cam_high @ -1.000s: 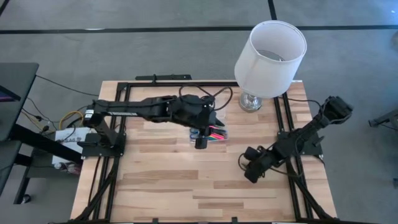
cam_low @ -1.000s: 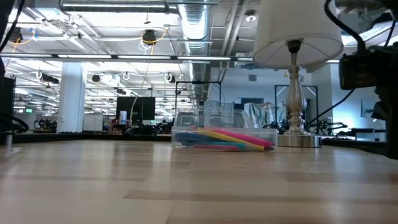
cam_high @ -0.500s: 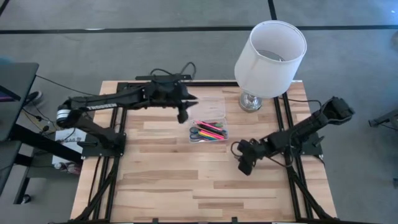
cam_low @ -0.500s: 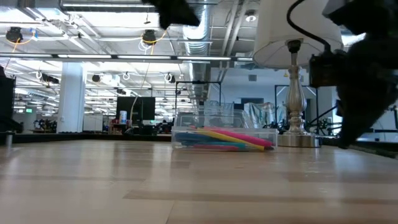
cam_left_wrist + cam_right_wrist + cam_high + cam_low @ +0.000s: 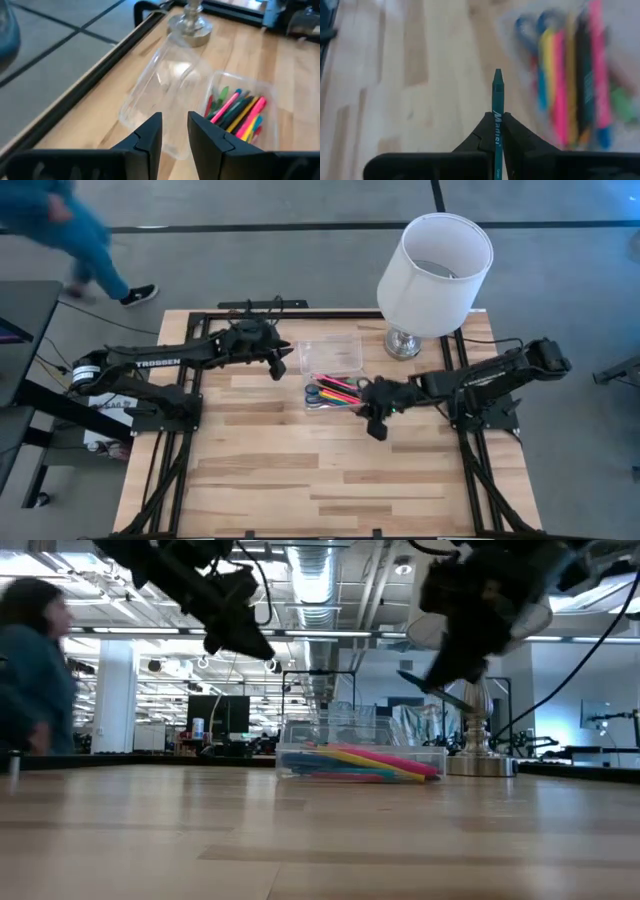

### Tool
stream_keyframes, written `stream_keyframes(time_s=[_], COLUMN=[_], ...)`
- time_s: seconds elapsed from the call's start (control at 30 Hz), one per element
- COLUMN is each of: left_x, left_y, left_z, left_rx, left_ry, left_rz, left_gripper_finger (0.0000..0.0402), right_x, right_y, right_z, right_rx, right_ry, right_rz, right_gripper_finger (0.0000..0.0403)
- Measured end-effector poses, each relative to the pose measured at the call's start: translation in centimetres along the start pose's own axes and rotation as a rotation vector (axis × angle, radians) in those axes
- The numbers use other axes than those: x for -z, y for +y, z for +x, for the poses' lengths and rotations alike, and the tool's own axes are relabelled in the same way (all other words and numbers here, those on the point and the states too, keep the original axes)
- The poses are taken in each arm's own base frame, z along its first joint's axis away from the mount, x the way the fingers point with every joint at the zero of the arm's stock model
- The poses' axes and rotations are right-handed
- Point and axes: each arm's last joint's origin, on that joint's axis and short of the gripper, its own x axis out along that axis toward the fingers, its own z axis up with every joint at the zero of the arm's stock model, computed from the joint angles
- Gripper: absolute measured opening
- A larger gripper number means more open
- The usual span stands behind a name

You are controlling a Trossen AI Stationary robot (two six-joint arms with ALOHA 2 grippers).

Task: Pick & place school supplies into a supply box
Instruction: Put the green crayon into the transparent supply box

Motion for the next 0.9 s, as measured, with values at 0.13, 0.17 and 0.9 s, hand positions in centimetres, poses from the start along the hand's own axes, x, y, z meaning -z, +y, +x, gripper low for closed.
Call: stream_keyframes(time_s=[0.13,0.17,0.9], left_x=[1.9,2.3,4.6], left_y=[0.4,0.5,0.9], left_z=[0.5,0.6,0.6], left_rx=[-0.054,-0.077,-0.179], left_ry=[0.030,0.040,0.160], left_rz=[-0.042,-0.049,-0.071], left_gripper_finger=[0.0086,0.0086,0.0086], right_x=[-2.0,-2.3,-6.7], right_y=[-2.3,-2.9,-7.9], right_z=[-0.3,-0.4,7.3], right_rx=[0.062,0.079,0.094], right_ry=[-0.049,-0.058,0.190], right_rz=[-0.027,-0.030,-0.044], right_gripper_finger=[0.0001,0.0001,0.0032])
